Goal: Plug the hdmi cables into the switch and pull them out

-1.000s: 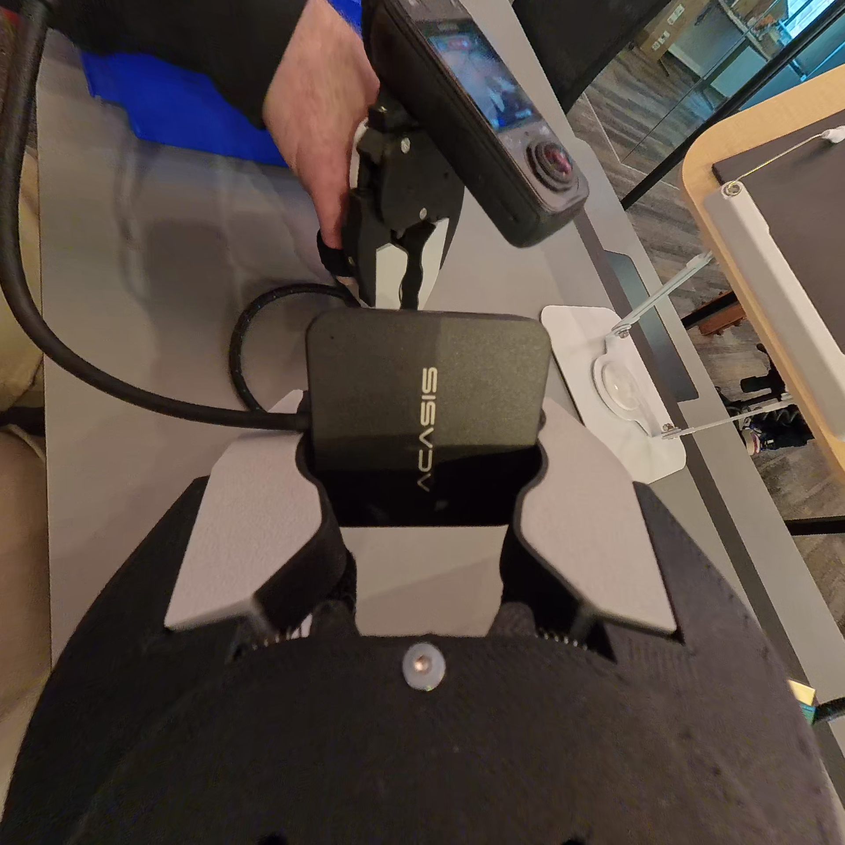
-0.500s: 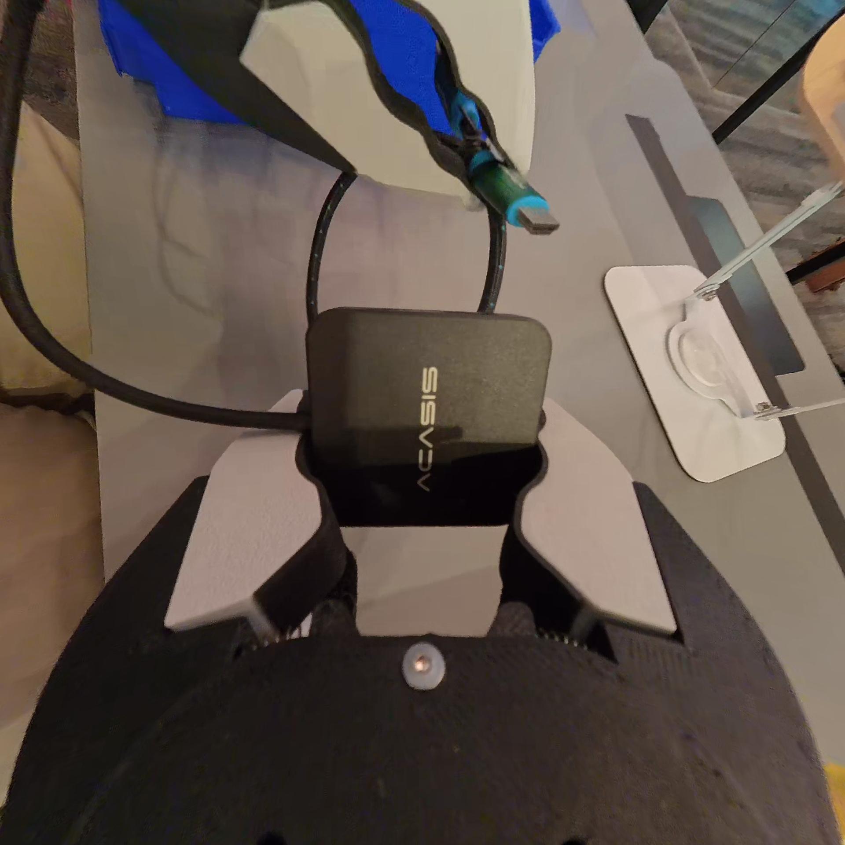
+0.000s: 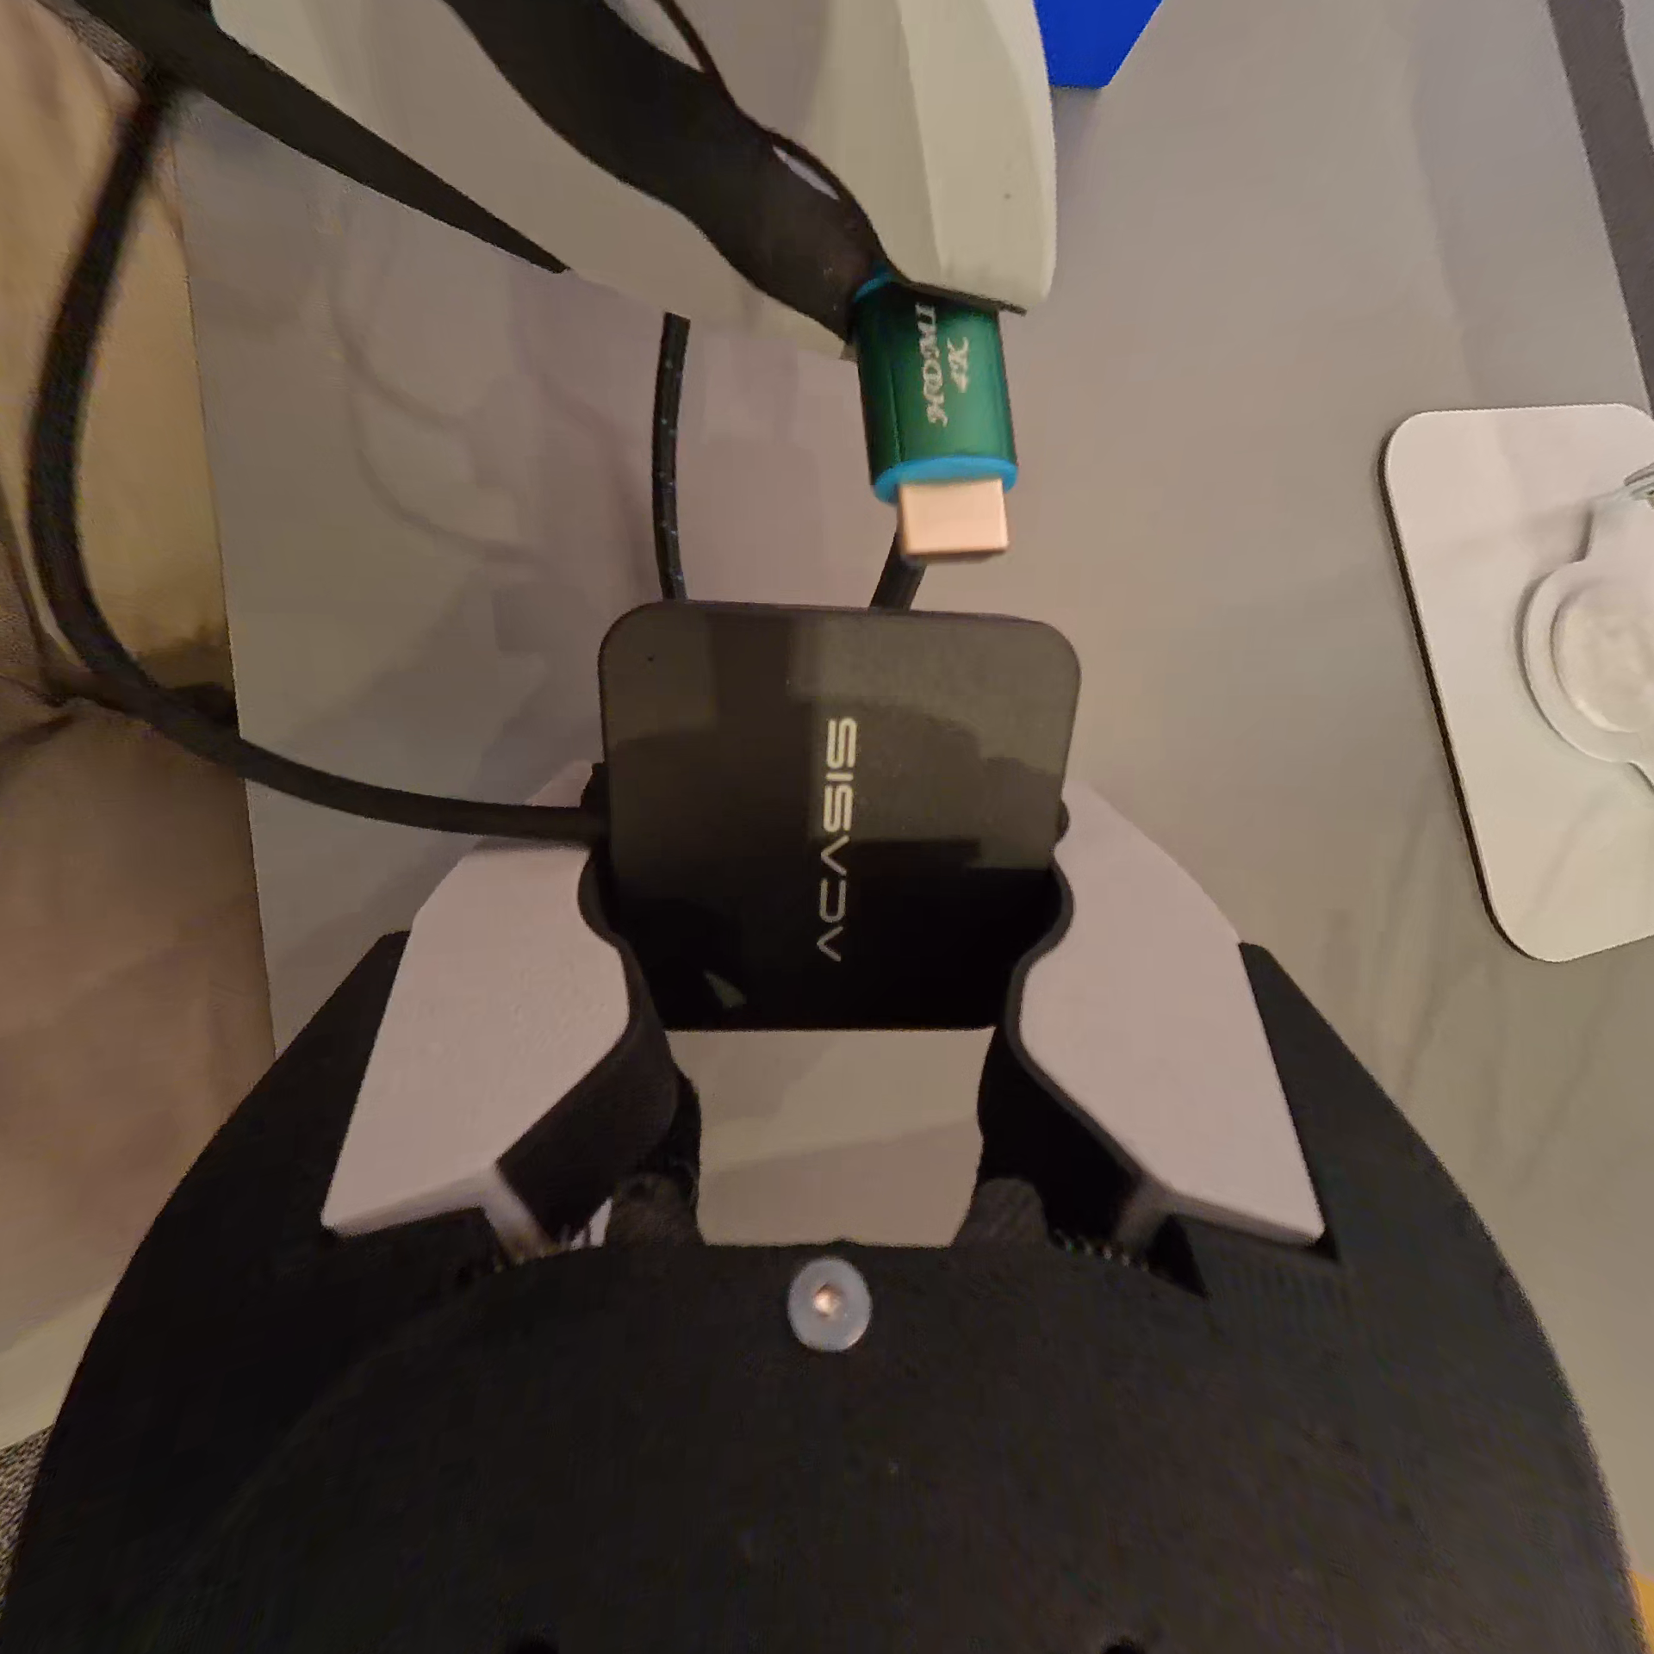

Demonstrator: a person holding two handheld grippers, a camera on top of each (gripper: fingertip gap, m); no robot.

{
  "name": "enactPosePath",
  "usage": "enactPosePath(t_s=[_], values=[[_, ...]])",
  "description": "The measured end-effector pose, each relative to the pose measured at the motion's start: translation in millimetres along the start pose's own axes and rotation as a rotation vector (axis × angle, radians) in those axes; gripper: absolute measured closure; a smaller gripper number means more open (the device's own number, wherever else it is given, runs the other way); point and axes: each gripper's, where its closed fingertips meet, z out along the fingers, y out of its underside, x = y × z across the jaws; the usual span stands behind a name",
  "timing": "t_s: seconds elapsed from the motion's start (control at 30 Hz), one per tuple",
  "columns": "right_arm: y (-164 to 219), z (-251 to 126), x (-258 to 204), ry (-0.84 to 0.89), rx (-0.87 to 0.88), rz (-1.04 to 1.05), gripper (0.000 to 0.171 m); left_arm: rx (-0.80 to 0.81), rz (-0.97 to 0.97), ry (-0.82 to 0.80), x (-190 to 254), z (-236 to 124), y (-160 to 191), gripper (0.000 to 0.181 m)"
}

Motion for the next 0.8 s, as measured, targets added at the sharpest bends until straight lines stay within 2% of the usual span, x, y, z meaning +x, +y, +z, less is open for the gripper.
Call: enactPosePath(t_s=[0.47,0.8], values=[[6.7,4.7,-5.3,-0.039,-0.056,-0.016,0.085,0.007,0.163,0.032,7.2,-2.1,-11.5,0.169],[18.8,4.1,-9.1,-0.044,-0.215,-0.017,0.085,-0.051,0.285,0.06,13.6,2.4,-16.6,0.169]])
